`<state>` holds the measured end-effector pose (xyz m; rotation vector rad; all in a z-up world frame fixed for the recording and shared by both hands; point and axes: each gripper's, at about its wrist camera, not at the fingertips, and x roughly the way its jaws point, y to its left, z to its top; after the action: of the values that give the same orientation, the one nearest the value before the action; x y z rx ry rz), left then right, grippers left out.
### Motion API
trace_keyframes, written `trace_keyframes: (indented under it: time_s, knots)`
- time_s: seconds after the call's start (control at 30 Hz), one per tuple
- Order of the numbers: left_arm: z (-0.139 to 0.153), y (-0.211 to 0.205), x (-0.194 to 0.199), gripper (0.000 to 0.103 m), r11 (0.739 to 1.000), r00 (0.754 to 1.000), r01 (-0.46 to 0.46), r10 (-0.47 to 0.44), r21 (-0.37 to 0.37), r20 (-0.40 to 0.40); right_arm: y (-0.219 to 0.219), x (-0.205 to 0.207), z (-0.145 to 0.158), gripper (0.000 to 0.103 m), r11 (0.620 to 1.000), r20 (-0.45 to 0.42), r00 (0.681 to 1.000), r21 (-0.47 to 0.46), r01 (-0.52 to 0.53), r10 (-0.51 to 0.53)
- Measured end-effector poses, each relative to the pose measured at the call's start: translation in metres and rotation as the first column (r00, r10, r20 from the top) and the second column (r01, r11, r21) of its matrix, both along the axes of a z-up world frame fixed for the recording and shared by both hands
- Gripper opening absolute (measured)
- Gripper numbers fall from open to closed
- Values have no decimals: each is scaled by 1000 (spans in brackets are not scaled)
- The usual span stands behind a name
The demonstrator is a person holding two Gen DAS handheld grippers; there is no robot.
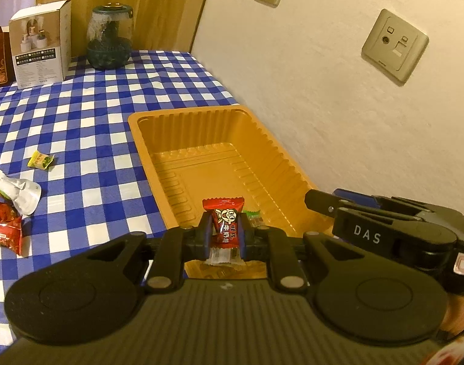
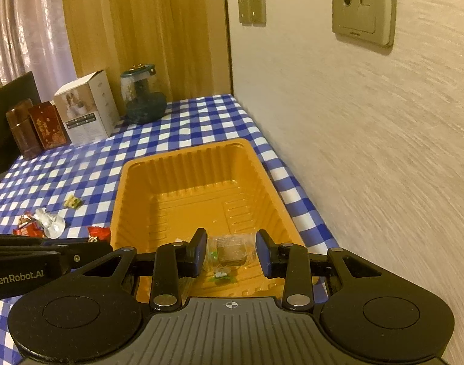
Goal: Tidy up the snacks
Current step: 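Carry the red candy and brown cake into the orange tray and release both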
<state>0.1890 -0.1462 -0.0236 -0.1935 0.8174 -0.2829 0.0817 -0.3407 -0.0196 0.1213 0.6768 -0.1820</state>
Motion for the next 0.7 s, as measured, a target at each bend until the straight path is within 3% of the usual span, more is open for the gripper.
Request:
trace_keyframes:
  time_s: [0.67, 0.7]
  knots:
    - [-15, -7, 22, 15, 1000, 1000, 3, -3, -4, -14, -8, 17, -6, 36, 1000, -6, 1000, 15, 15, -15]
    - [-15, -8, 23, 20, 1000, 1000, 7, -7, 2, -7, -9, 17, -6, 36, 1000, -7, 1000, 18, 18, -17]
